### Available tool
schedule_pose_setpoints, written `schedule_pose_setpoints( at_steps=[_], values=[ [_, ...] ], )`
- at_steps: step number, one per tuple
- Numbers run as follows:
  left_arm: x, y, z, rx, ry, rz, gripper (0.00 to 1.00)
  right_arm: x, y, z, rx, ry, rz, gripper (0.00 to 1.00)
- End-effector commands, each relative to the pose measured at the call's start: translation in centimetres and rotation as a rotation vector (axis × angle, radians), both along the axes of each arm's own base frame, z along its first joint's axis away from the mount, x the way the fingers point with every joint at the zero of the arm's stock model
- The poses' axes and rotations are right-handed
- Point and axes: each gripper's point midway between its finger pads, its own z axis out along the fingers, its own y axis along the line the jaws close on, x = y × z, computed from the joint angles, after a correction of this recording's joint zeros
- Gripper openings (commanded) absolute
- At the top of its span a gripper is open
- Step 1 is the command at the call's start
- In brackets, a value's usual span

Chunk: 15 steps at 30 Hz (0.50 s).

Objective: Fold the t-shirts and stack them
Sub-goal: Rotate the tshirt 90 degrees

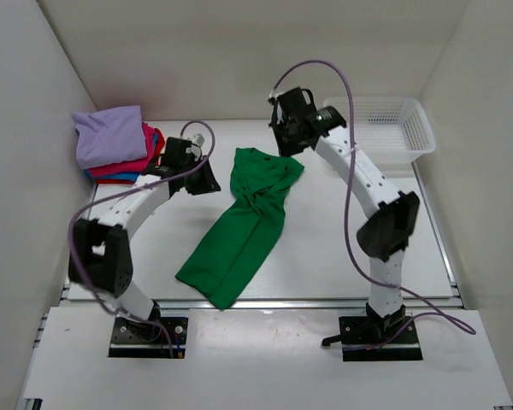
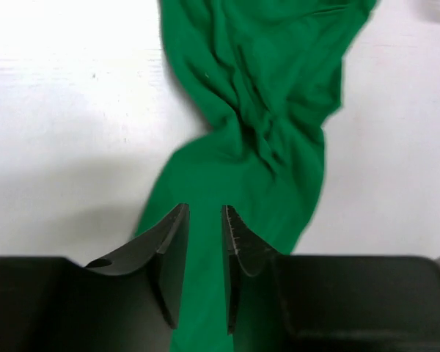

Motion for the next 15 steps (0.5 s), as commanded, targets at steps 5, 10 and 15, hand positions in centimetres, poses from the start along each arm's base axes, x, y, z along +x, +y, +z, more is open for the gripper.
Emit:
schedule_pose_setpoints(
  at_steps=[5,10,15],
  values=[
    [8.2,-4.1,-3.7,-0.009,-0.053,-0.107,0.31,-12.6,4.2,-6.2,0.180,0.128,0.187,0.00],
    [11.7,-5.9,-5.3,-0.042,-0.043,-0.133,0.31,-20.1,8.3,-10.1,0.324,0.221,0.350,0.00],
    [14.0,-6.6,-4.7,-0.077,-0.104,-0.103,0.32,-24.6,11.7,-12.7,0.471,0.309,0.449,0.00]
  ],
)
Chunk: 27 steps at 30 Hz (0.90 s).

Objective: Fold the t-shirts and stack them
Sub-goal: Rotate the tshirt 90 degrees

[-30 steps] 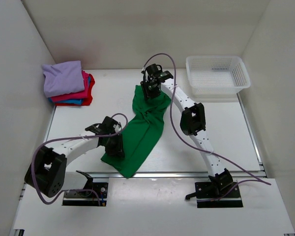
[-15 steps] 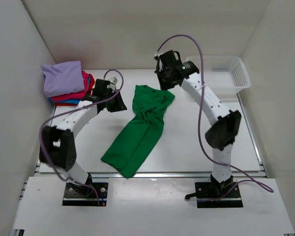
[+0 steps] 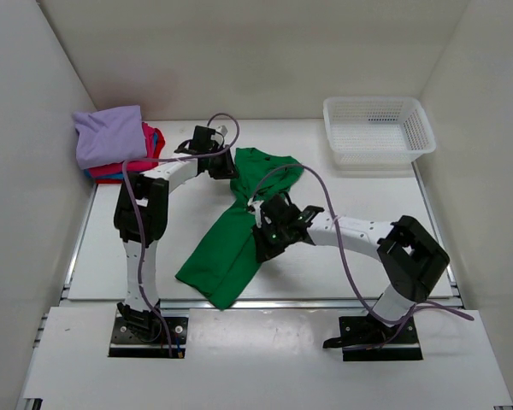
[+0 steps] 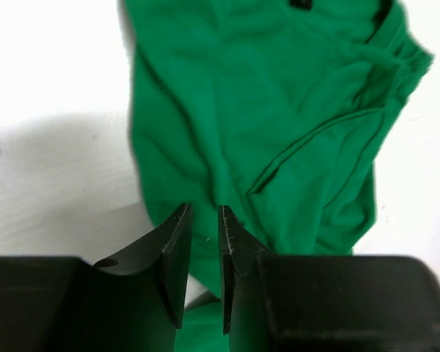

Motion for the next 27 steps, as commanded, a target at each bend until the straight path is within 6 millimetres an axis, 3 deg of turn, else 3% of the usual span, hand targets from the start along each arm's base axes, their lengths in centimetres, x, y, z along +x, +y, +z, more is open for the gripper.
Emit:
schedule_pose_setpoints(
  at_steps=[1,8,13,14,15,16,20,23,27],
  values=[
    [3.4,-2.1,4.9,-0.074,-0.146,-0.029,0.32,-0.3,5.9,3.4,0.300,-0.028,0.060,0.00],
    [6.6,-4.9,1.4,0.000,-0.069,-0.086,0.33,-2.6,8.9,1.4,0.350,0.040,0.166,0.00],
    [7.5,-6.5,-1.4,0.077,0.004,-0.098,0.33,-4.5,8.6,-1.5,0.293,0.103,0.208,0.00],
    [7.8,-7.5,-1.3,0.068,-0.009,-0.110,0.33,-5.0,8.2,-2.2,0.271,0.121,0.219,0.00],
    [7.6,-7.6,-2.5,0.084,0.018,-0.101,0.33,-5.4,7.4,-3.2,0.230,0.135,0.231,0.00],
    [7.7,-7.2,-2.7,0.104,0.025,-0.085,0.33,-5.4,7.4,-3.0,0.224,0.129,0.236,0.01],
    [8.1,-4.6,-4.1,0.191,0.031,-0.003,0.33,-5.7,3.1,-4.7,0.087,0.144,0.216,0.00],
    [9.3,-1.4,-4.5,0.197,0.059,0.091,0.33,-5.7,0.5,-5.6,0.019,0.135,0.214,0.00],
    [11.2,2.2,-4.9,0.161,0.073,0.169,0.33,-5.2,-1.2,-5.7,0.006,0.125,0.243,0.00]
  ],
)
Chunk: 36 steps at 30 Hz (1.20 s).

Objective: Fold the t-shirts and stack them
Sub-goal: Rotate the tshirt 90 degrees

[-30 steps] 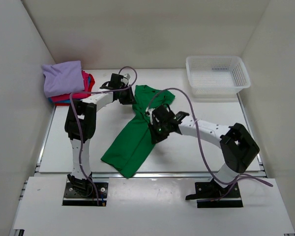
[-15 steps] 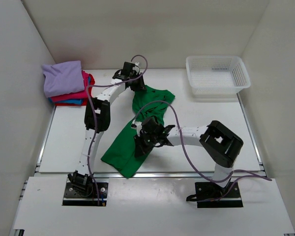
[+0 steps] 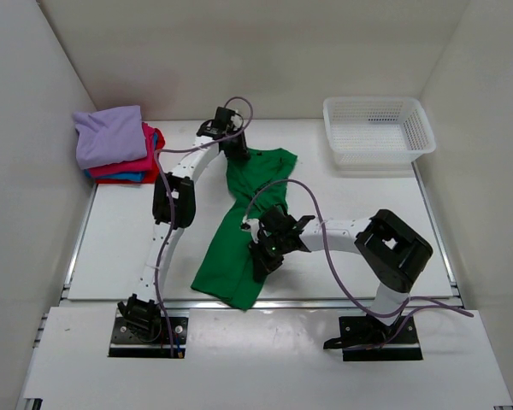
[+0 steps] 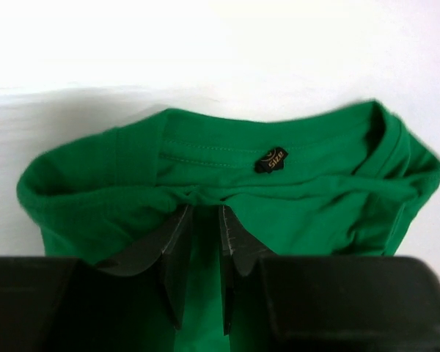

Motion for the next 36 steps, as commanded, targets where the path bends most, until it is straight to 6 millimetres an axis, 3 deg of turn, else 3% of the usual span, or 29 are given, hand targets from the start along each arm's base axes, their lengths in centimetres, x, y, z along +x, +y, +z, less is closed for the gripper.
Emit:
schedule_pose_setpoints(
  at_steps=[1,4,9,13,16,22,24,26,27,28,30,31,32,33,35,36],
  values=[
    [1.1,7.5,-1.5,0.076,0.074,0.164,0.32,-0.4,-3.5,-1.7,-0.099,-0.027,0.063,0.00],
    [2.6,9.9,-1.0,0.059,0.048,0.224,0.32,-1.5,-4.7,-2.9,-0.131,-0.018,0.154,0.00],
    [5.1,10.3,1.8,-0.012,-0.049,0.255,0.32,-1.4,-6.1,-3.9,-0.175,-0.029,0.277,0.00],
    [6.2,9.2,3.0,-0.059,-0.109,0.227,0.32,-0.6,-6.3,-4.0,-0.182,-0.070,0.295,0.00],
    [6.8,7.4,3.6,-0.128,-0.142,0.197,0.32,0.6,-5.3,-3.4,-0.149,-0.108,0.266,0.00],
    [8.1,6.8,4.9,-0.197,-0.197,0.194,0.31,2.5,-3.8,-2.8,-0.144,-0.151,0.235,0.00],
    [8.3,6.6,7.2,-0.227,-0.226,0.172,0.29,3.4,-3.1,-1.7,-0.124,-0.205,0.219,0.04],
    [8.0,6.6,12.2,-0.209,-0.301,0.134,0.27,4.5,-2.2,0.2,-0.085,-0.259,0.182,0.08],
    [7.4,7.3,13.5,-0.188,-0.297,0.133,0.27,5.0,-2.0,1.0,-0.081,-0.290,0.171,0.09],
    [6.5,7.5,16.2,-0.160,-0.327,0.117,0.26,5.6,-1.8,2.4,-0.072,-0.328,0.151,0.09],
    [2.9,9.0,16.8,-0.109,-0.230,0.075,0.31,6.7,-1.7,4.2,-0.071,-0.368,0.097,0.14],
    [0.8,10.2,16.7,-0.073,-0.175,0.089,0.37,7.2,-1.9,4.9,-0.081,-0.377,0.049,0.16],
    [-2.8,11.2,15.8,-0.019,-0.096,0.091,0.41,7.4,-2.5,5.2,-0.098,-0.352,-0.021,0.18],
    [-3.9,11.6,16.1,0.000,-0.113,0.092,0.41,7.5,-2.6,5.4,-0.104,-0.343,-0.046,0.20],
    [-11.8,13.3,14.0,0.017,-0.070,0.131,0.45,7.2,-3.7,5.5,-0.116,-0.299,-0.166,0.24],
    [-14.6,14.0,10.9,-0.009,-0.034,0.157,0.46,6.6,-4.1,4.7,-0.122,-0.266,-0.191,0.27]
  ],
)
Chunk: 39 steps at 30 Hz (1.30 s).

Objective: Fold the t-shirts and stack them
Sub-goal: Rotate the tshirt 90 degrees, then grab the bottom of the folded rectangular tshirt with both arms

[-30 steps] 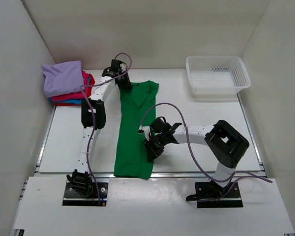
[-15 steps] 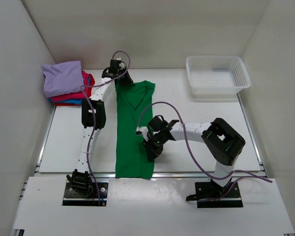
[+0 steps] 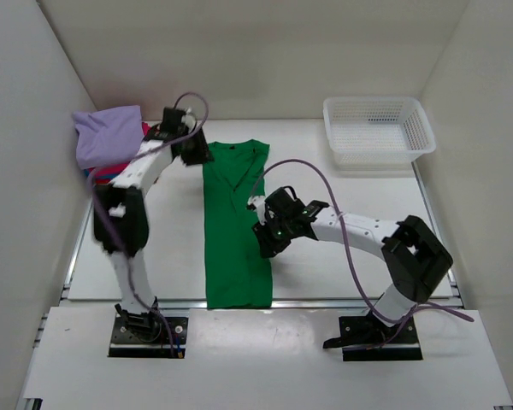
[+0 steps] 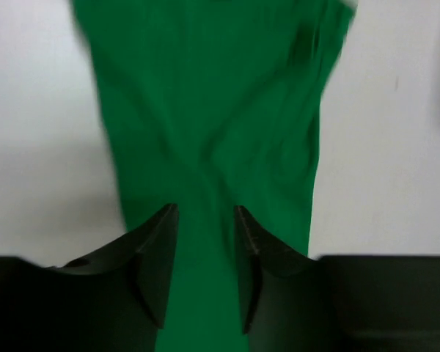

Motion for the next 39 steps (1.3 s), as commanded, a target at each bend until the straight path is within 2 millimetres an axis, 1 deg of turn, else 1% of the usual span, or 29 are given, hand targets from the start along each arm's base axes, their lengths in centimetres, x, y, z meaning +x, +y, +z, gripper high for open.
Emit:
schedule_pose_setpoints(
  at_steps=[1,2,3,4,5,6,7,8,9,10,12,13,14,15,16,18,19,20,22,23,24,26,27,32,33,34,36,38,39],
  values=[
    [-9.7,1.7,4.2,-0.045,-0.109,-0.003,0.50,0.4,-1.4,1.5,0.010,-0.002,-0.208,0.28],
    [-12.8,2.0,4.0,-0.062,-0.119,0.000,0.51,-0.1,-1.9,1.6,-0.007,-0.002,-0.239,0.29],
    [-14.9,1.8,3.1,-0.033,-0.092,-0.021,0.52,-0.7,-2.3,1.3,-0.026,0.005,-0.248,0.32],
    [-18.1,1.6,2.0,0.017,-0.047,-0.051,0.52,-1.5,-2.8,1.0,-0.063,0.013,-0.284,0.33],
    [-20.1,1.8,1.1,0.056,-0.033,-0.074,0.51,-2.4,-3.1,0.7,-0.077,0.033,-0.313,0.33],
    [-22.8,1.4,-0.3,0.078,0.020,-0.114,0.52,-3.5,-3.5,0.2,-0.086,0.064,-0.337,0.36],
    [-25.6,1.2,-2.0,0.084,0.077,-0.145,0.53,-4.5,-3.4,0.1,-0.071,0.084,-0.355,0.42],
    [-27.0,1.1,-2.9,0.092,0.105,-0.163,0.53,-4.8,-3.4,0.0,-0.067,0.093,-0.368,0.50],
    [-29.2,1.5,-4.3,0.091,0.149,-0.162,0.55,-5.5,-3.2,0.1,-0.043,0.103,-0.389,0.53],
    [-30.6,1.7,-5.0,0.090,0.145,-0.161,0.57,-6.3,-3.5,-0.2,-0.041,0.112,-0.416,0.55],
    [-32.5,1.7,-5.9,0.053,0.152,-0.146,0.60,-7.1,-3.7,-0.7,-0.036,0.137,-0.467,0.55],
    [-33.4,1.7,-6.2,0.031,0.152,-0.138,0.60,-7.7,-3.6,-1.0,-0.028,0.154,-0.479,0.55],
    [-34.0,1.6,-6.5,0.028,0.159,-0.140,0.62,-8.0,-4.1,-1.5,-0.040,0.162,-0.491,0.55],
    [-34.9,1.5,-6.9,0.028,0.165,-0.154,0.62,-8.3,-3.9,-1.6,-0.034,0.180,-0.509,0.54],
    [-34.9,1.5,-6.8,0.035,0.156,-0.144,0.62,-8.7,-3.6,-2.0,-0.030,0.185,-0.510,0.53],
    [-35.7,0.8,-6.6,0.023,0.180,-0.159,0.62,-9.2,-3.3,-2.1,-0.028,0.200,-0.519,0.52],
    [-36.3,0.8,-7.2,0.024,0.214,-0.162,0.61,-9.6,-3.4,-2.5,-0.045,0.212,-0.518,0.52],
    [-37.1,0.9,-8.1,0.028,0.244,-0.165,0.61,-9.6,-2.8,-2.2,-0.032,0.215,-0.516,0.52],
    [-38.0,0.2,-8.3,0.011,0.254,-0.186,0.61,-9.7,-2.2,-2.0,-0.026,0.219,-0.516,0.51],
    [-38.0,-0.1,-8.1,-0.011,0.249,-0.179,0.60,-10.1,-2.4,-2.6,-0.045,0.234,-0.520,0.51],
    [-38.3,-0.4,-8.0,-0.024,0.252,-0.183,0.60,-10.2,-2.1,-2.4,-0.037,0.230,-0.510,0.50],
    [-39.5,0.1,-8.9,-0.010,0.289,-0.186,0.58,-10.7,-1.7,-2.6,-0.039,0.249,-0.505,0.50],
    [-39.7,0.1,-8.9,-0.010,0.294,-0.190,0.58,-11.0,-1.8,-3.0,-0.053,0.256,-0.505,0.50],
    [-41.3,-0.2,-9.5,-0.036,0.316,-0.200,0.51,-11.9,-0.5,-3.1,-0.041,0.274,-0.482,0.48],
    [-41.5,-0.4,-9.6,-0.042,0.323,-0.206,0.51,-12.2,-0.5,-3.4,-0.056,0.281,-0.475,0.47],
    [-41.7,-0.6,-9.8,-0.037,0.324,-0.219,0.52,-12.2,-0.3,-3.1,-0.049,0.281,-0.474,0.47],
    [-42.3,-1.4,-9.9,-0.070,0.343,-0.244,0.51,-12.2,0.2,-3.2,-0.055,0.281,-0.475,0.46],
    [-42.7,-2.1,-10.0,-0.071,0.341,-0.279,0.51,-12.5,0.0,-3.6,-0.079,0.280,-0.467,0.46],
    [-42.9,-2.0,-10.3,-0.056,0.348,-0.279,0.50,-12.4,0.3,-3.2,-0.064,0.277,-0.466,0.46]
  ],
)
